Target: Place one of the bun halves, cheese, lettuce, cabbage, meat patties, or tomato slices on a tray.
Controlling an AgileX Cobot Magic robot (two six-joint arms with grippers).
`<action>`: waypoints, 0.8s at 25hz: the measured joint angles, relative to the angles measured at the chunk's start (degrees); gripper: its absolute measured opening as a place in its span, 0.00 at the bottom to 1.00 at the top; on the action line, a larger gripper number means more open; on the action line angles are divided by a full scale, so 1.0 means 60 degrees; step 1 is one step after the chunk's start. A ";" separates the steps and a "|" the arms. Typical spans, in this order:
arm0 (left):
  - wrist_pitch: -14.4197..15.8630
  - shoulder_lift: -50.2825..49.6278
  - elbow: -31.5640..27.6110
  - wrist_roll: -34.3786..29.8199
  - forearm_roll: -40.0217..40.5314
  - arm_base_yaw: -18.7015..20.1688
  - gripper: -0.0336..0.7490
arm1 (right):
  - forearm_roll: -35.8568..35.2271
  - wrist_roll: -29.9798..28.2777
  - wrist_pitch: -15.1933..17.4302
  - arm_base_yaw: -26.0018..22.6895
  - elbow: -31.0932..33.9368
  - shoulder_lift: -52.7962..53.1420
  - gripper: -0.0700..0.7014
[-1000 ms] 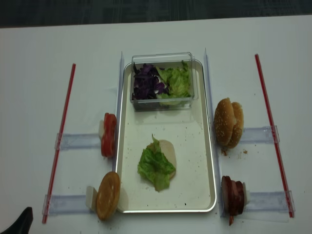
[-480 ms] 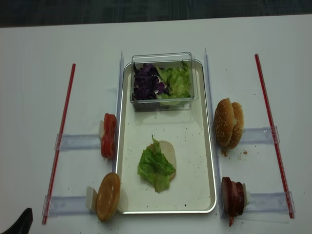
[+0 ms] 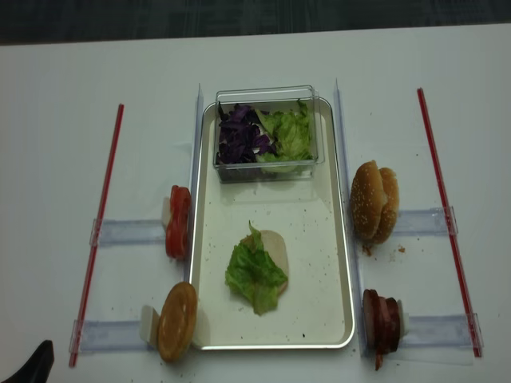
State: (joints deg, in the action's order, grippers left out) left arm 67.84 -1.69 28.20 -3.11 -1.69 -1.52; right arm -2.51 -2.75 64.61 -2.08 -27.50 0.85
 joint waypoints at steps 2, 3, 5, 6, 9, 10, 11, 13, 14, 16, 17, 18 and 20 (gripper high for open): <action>0.0000 0.0000 0.0000 0.0000 0.0000 0.0000 0.77 | 0.0000 0.0000 0.0000 0.0000 0.0000 0.0000 0.83; 0.0000 0.0000 0.0000 0.0000 0.0000 0.0000 0.77 | 0.0000 0.0000 0.0000 0.0000 0.0000 0.0000 0.83; 0.0000 0.0000 0.0000 0.0000 0.0000 0.0000 0.77 | 0.0000 0.0000 0.0000 0.0000 0.0000 0.0000 0.83; 0.0000 0.0000 0.0000 0.0000 0.0000 0.0000 0.77 | 0.0000 0.0000 0.0000 0.0000 0.0000 0.0000 0.83; 0.0000 0.0000 0.0000 0.0000 0.0000 0.0000 0.77 | 0.0000 0.0000 0.0000 0.0000 0.0000 0.0000 0.83; 0.0000 0.0000 0.0000 0.0000 0.0000 0.0000 0.77 | 0.0000 0.0000 0.0000 0.0000 0.0000 0.0000 0.83; 0.0000 0.0000 0.0000 0.0000 0.0000 0.0000 0.77 | 0.0000 0.0000 0.0000 0.0000 0.0000 0.0000 0.83; 0.0000 0.0000 0.0000 0.0000 0.0000 0.0000 0.77 | 0.0000 0.0000 0.0000 0.0000 0.0000 0.0000 0.83; 0.0000 0.0000 0.0000 0.0000 0.0000 0.0000 0.77 | 0.0000 0.0000 0.0000 0.0000 0.0000 0.0000 0.83; 0.0000 0.0000 0.0000 0.0000 0.0000 0.0000 0.77 | 0.0000 0.0000 0.0000 0.0000 0.0000 0.0000 0.83; 0.0000 0.0000 0.0000 0.0000 0.0000 0.0000 0.77 | 0.0000 0.0000 0.0000 0.0000 0.0000 0.0000 0.83; 0.0000 0.0000 0.0000 0.0000 0.0000 0.0000 0.77 | 0.0000 0.0000 0.0000 0.0000 0.0000 0.0000 0.83; 0.0000 0.0000 0.0000 0.0000 0.0000 0.0000 0.77 | 0.0000 0.0000 0.0000 0.0000 0.0000 0.0000 0.83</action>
State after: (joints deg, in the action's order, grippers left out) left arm 67.84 -1.69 28.20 -3.11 -1.69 -1.52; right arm -2.51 -2.75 64.61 -2.08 -27.50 0.85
